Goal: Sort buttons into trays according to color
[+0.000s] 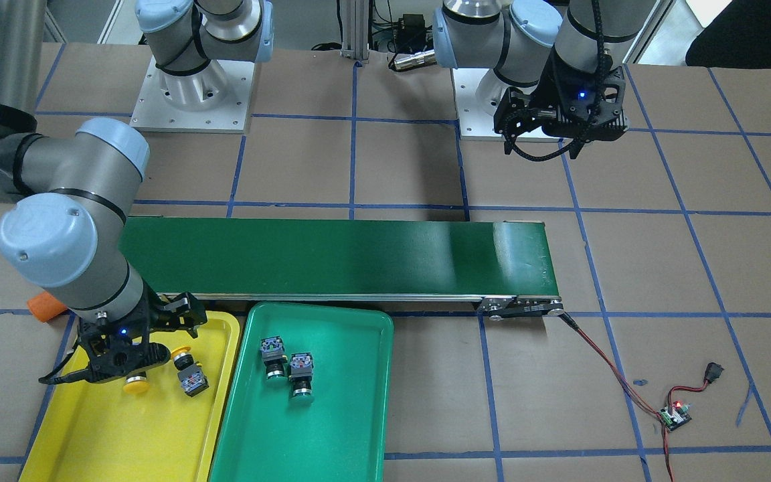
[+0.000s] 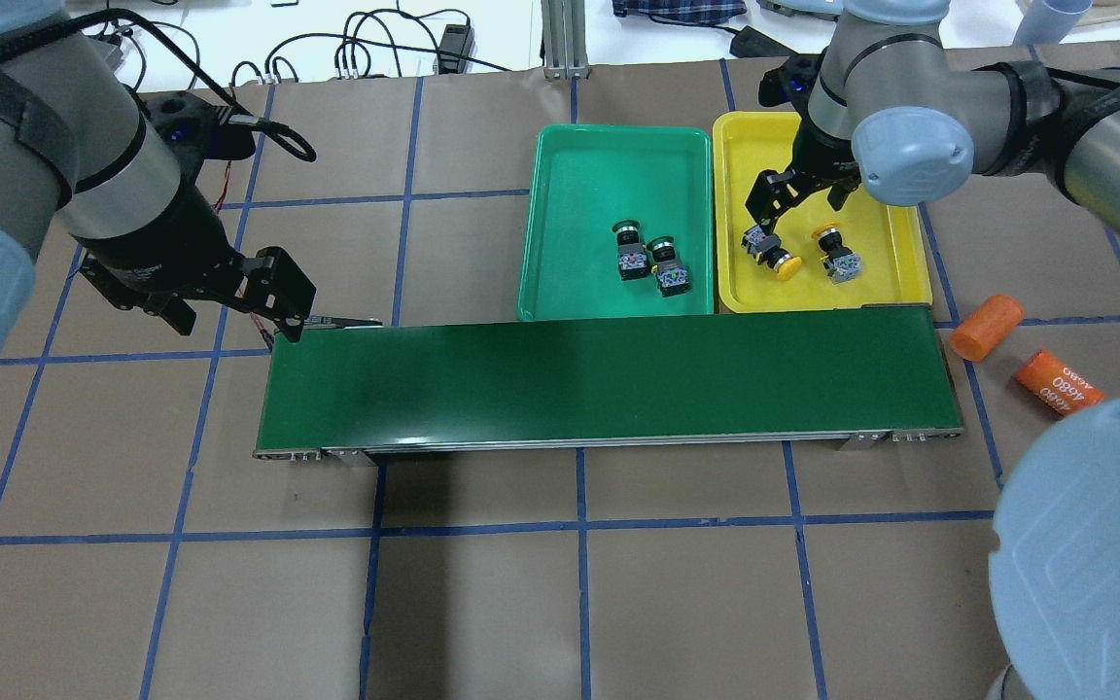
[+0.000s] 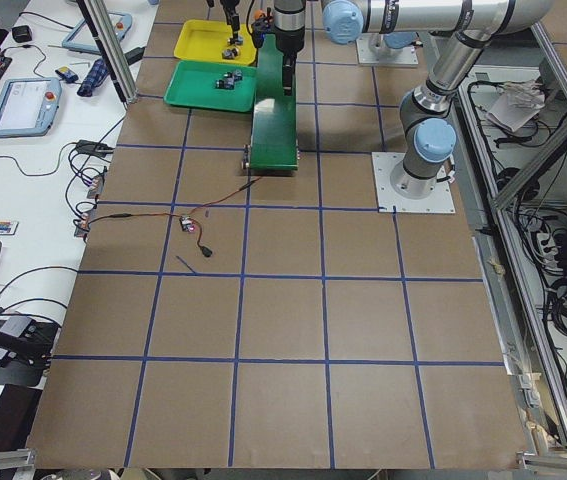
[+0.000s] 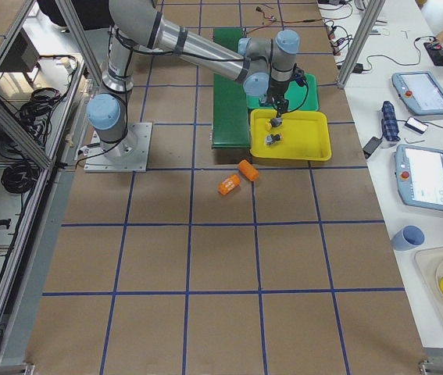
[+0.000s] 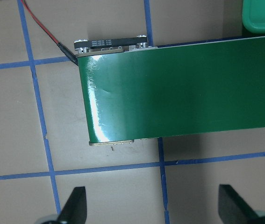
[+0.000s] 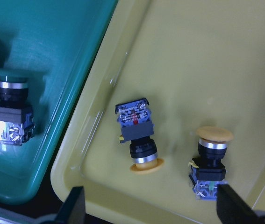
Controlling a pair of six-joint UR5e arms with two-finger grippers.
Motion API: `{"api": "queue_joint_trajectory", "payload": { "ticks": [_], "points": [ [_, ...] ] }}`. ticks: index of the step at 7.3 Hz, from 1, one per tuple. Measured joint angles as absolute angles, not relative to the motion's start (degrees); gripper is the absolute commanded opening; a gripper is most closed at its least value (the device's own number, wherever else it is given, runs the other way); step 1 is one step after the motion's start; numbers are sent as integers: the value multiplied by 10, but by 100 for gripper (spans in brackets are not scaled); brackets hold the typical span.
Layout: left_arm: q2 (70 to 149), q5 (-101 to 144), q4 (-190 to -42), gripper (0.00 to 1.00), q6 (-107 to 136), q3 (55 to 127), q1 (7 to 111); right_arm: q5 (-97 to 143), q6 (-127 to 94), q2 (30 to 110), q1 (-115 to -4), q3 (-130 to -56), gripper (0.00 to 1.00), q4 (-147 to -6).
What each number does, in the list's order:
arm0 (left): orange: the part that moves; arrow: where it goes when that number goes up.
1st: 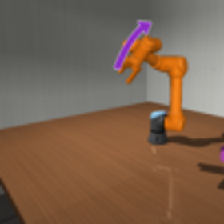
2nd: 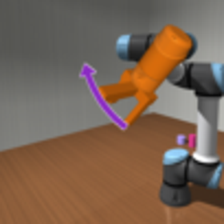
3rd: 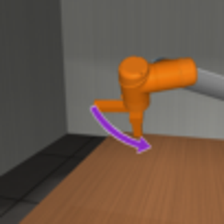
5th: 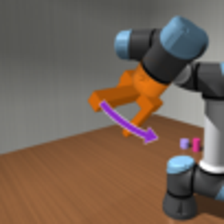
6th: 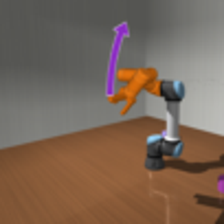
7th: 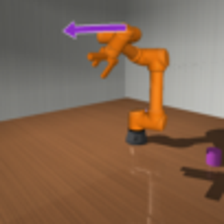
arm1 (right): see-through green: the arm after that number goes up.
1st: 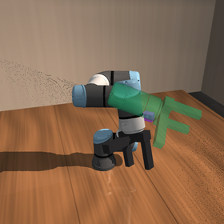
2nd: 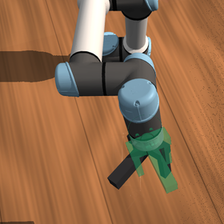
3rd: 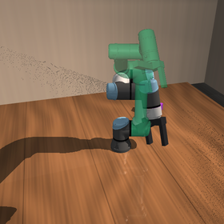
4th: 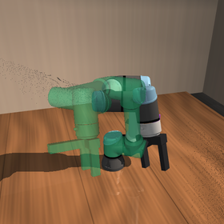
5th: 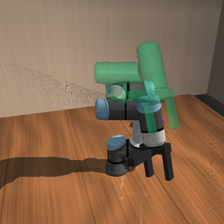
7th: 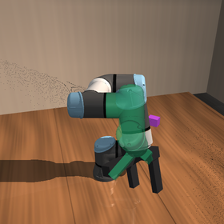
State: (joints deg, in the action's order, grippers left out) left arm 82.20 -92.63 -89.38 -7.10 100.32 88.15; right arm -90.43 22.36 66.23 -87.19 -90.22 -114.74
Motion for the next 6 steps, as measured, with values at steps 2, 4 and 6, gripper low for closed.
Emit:
{"api": "queue_joint_trajectory", "payload": {
  "ticks": [2, 4, 6],
  "points": [
    [822, -929, -892, 100, -71, 1001, 885, -927, 221, 717, -871, -903, 100, -1072],
    [822, -929, -886, 100, -71, 1002, 886, -936, 197, 787, -871, -903, 100, -986],
    [821, -930, -883, 100, -71, 1004, 886, -938, 165, 868, -872, -903, 100, -897]
  ]
}}
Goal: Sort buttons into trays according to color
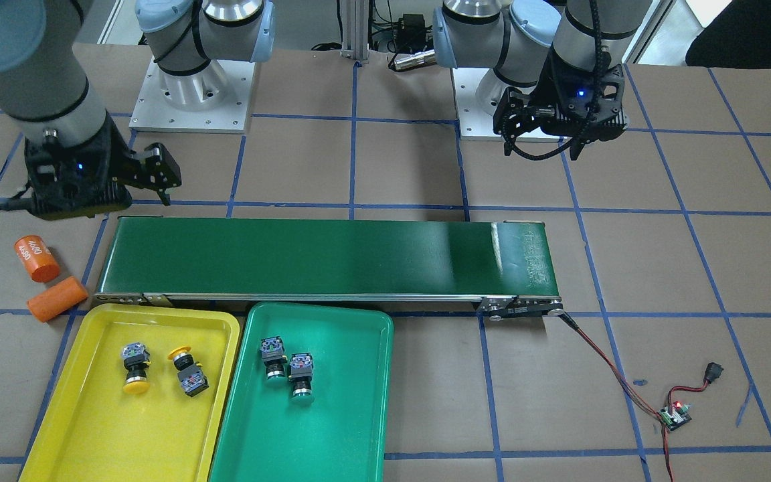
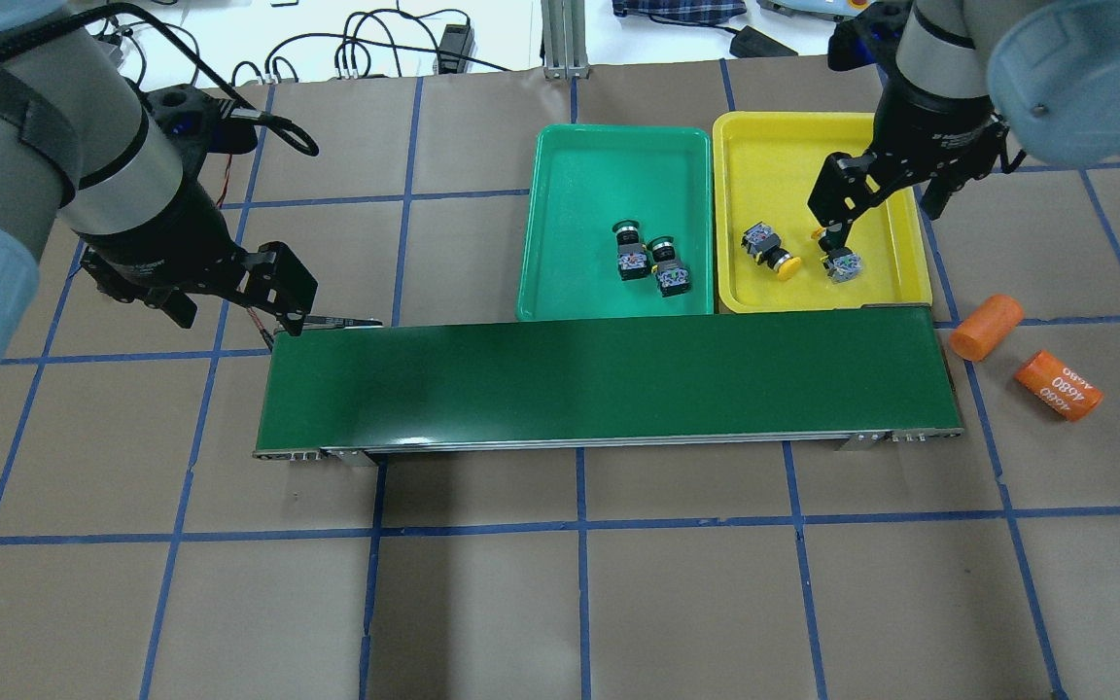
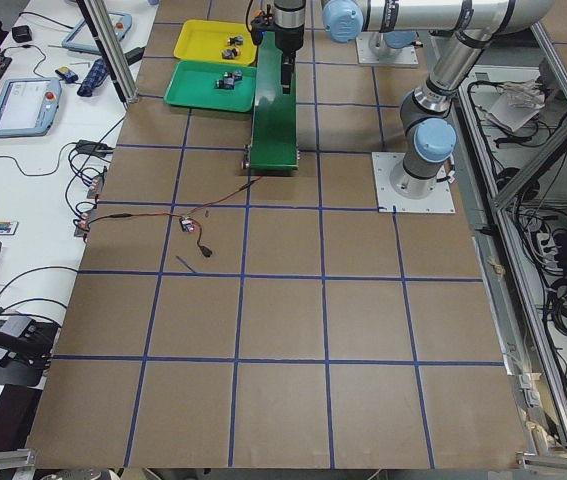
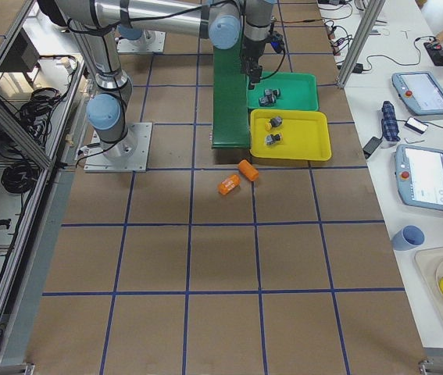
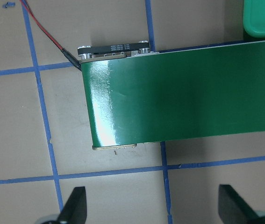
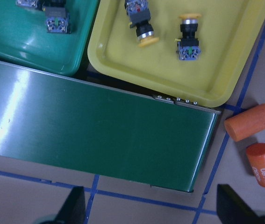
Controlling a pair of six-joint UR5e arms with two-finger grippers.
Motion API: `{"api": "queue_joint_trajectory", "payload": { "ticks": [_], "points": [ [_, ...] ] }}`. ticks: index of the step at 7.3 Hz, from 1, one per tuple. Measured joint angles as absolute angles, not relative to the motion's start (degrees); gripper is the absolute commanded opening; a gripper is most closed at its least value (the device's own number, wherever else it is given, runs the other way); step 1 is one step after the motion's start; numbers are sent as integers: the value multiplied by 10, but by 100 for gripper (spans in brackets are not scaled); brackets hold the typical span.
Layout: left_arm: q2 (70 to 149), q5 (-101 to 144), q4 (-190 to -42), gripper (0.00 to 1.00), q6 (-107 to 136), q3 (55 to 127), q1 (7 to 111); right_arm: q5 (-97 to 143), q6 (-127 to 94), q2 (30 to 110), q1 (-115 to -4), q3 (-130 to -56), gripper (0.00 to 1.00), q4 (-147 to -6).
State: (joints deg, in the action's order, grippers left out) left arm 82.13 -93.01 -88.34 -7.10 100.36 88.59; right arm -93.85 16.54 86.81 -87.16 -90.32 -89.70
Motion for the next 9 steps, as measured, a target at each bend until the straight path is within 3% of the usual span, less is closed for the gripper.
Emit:
{"api": "queue_joint_trajectory", "payload": {
  "ticks": [4, 9],
  "points": [
    [821, -931, -883, 100, -71, 1005, 886, -932, 136, 966, -872, -908, 100, -833],
    [821, -931, -883, 100, -71, 1005, 886, -907, 126, 994, -872, -909, 100, -831]
  ]
}}
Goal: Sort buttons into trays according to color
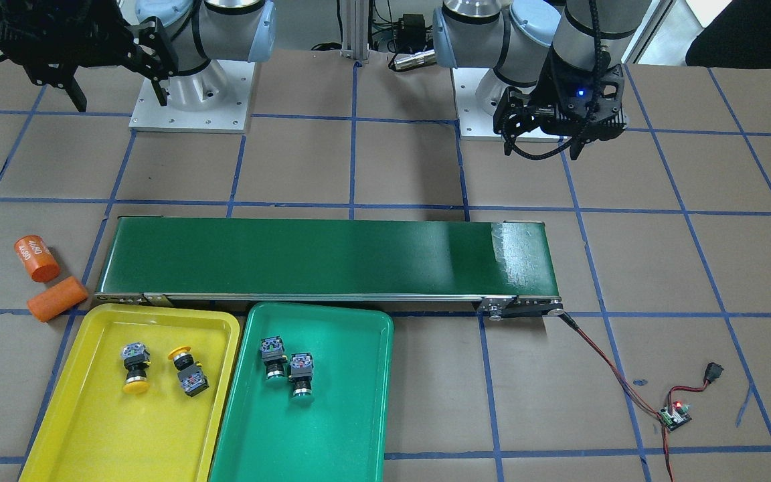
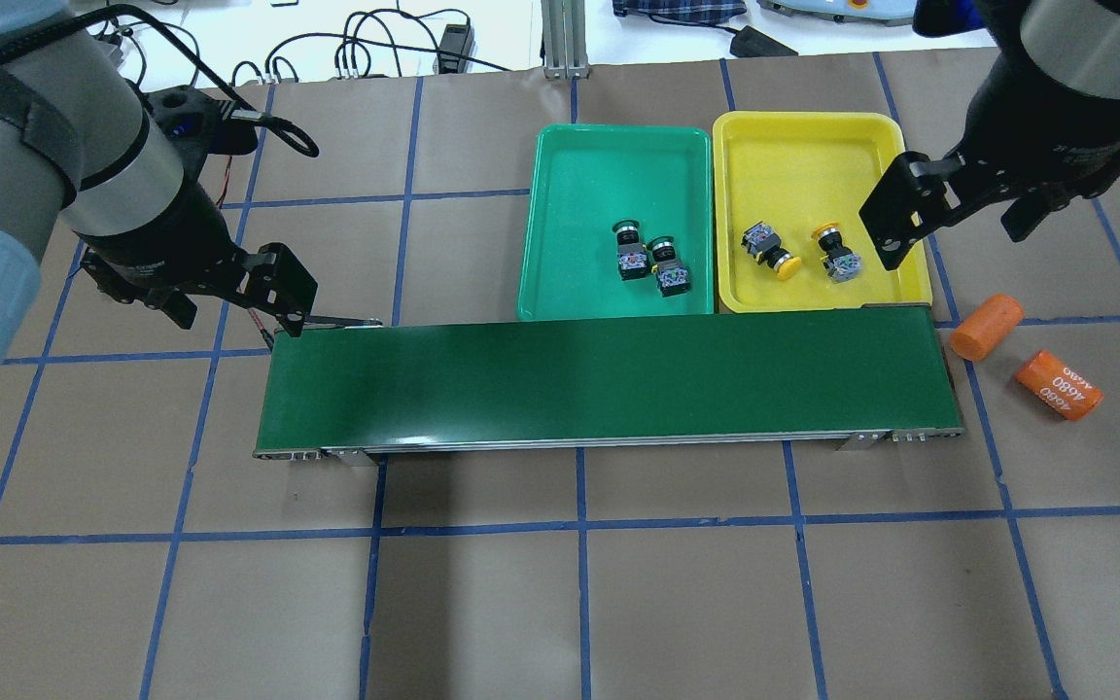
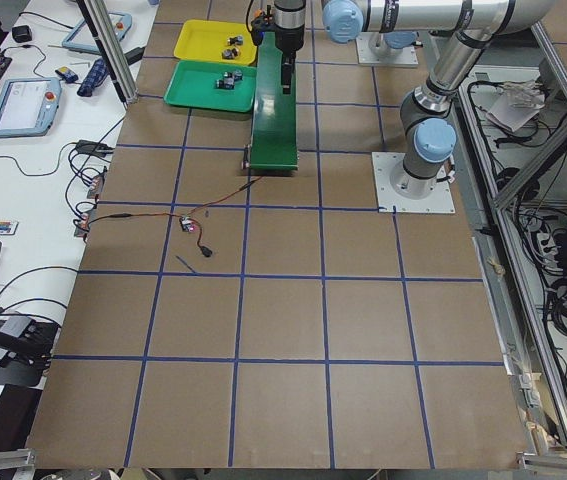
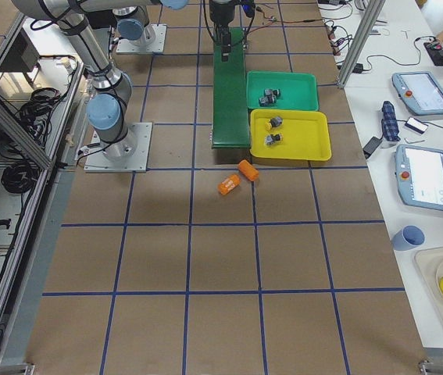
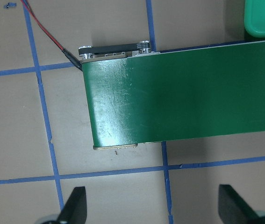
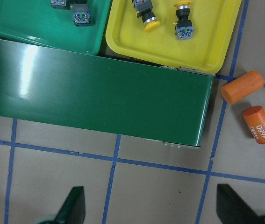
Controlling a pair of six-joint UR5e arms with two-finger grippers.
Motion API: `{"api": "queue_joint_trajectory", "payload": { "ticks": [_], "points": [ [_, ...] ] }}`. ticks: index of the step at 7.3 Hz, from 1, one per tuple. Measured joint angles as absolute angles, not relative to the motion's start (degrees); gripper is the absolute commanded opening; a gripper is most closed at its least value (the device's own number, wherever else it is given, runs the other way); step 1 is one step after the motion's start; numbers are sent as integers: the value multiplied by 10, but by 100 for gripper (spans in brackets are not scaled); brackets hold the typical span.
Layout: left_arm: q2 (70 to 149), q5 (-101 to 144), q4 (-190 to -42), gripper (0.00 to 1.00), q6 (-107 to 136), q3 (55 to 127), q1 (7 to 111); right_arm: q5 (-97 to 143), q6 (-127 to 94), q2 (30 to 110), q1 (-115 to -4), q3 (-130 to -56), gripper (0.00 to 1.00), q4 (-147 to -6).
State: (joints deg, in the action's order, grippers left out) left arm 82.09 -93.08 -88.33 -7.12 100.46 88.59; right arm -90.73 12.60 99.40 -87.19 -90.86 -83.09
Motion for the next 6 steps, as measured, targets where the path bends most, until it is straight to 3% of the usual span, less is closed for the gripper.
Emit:
{"api": "queue_joint_trajectory", "payload": {
  "ticks": [6],
  "points": [
    [821, -932, -884, 100, -72, 1005, 886, -867, 97, 1000, -873, -914, 100, -830]
  ]
}}
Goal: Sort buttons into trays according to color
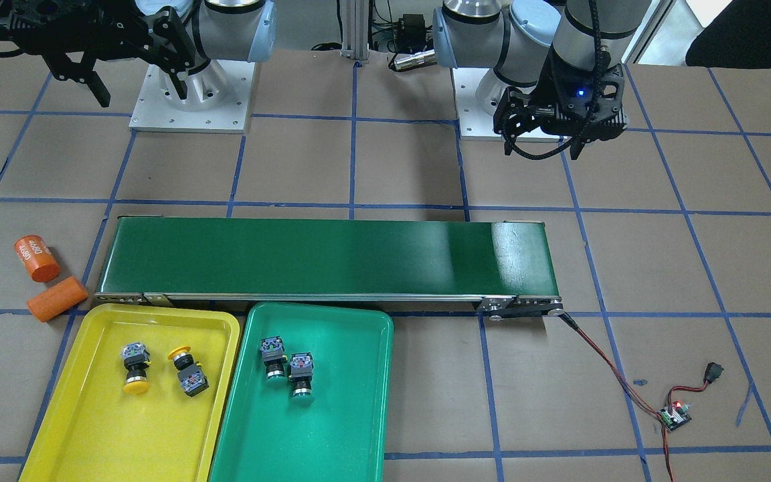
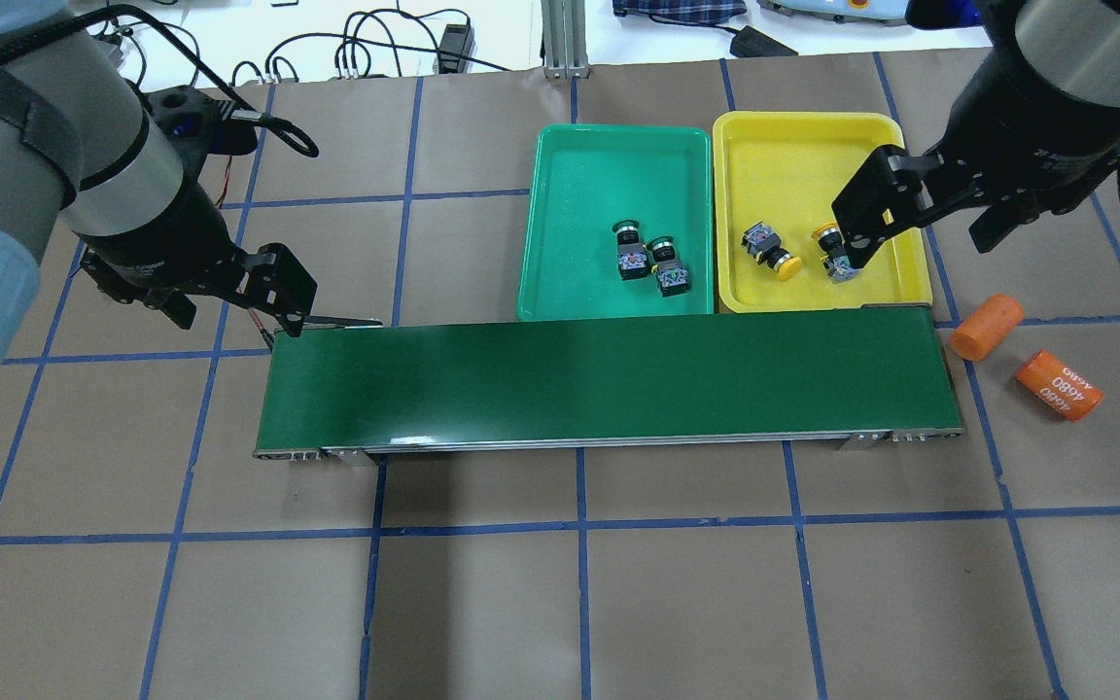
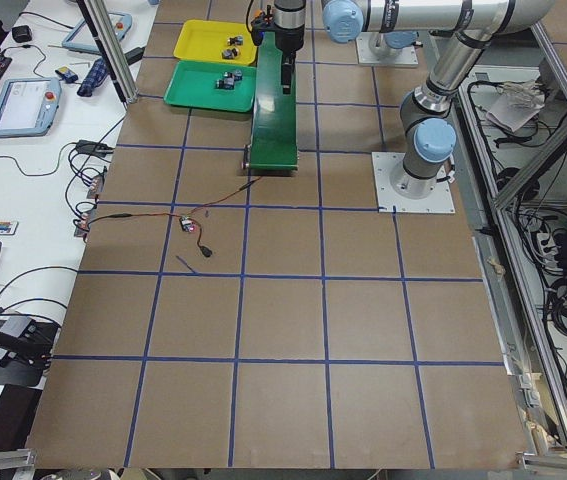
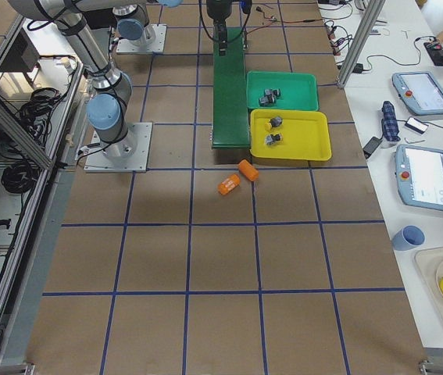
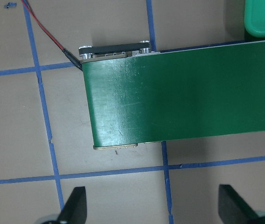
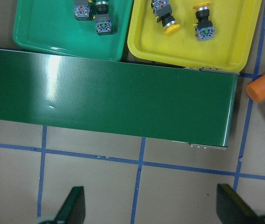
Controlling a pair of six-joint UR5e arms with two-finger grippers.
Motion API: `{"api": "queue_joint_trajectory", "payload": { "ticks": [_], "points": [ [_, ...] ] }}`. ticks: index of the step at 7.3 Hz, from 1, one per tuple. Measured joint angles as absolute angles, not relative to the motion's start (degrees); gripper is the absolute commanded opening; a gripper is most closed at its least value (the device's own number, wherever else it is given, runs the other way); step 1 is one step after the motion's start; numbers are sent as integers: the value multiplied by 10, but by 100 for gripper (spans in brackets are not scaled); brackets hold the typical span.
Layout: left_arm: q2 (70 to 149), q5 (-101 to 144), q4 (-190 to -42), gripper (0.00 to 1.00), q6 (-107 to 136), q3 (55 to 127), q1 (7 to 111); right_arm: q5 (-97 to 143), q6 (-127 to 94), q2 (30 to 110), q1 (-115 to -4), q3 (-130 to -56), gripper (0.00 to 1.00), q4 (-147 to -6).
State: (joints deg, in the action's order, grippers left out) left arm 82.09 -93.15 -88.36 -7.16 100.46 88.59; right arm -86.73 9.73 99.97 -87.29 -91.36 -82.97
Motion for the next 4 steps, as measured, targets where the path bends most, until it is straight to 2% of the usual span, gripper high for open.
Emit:
{"api": "queue_joint_trajectory", "payload": {
  "ticks": [4],
  "points": [
    [822, -932, -883, 100, -71, 1004, 886, -869, 102, 961, -890, -910, 100, -834]
  ]
}}
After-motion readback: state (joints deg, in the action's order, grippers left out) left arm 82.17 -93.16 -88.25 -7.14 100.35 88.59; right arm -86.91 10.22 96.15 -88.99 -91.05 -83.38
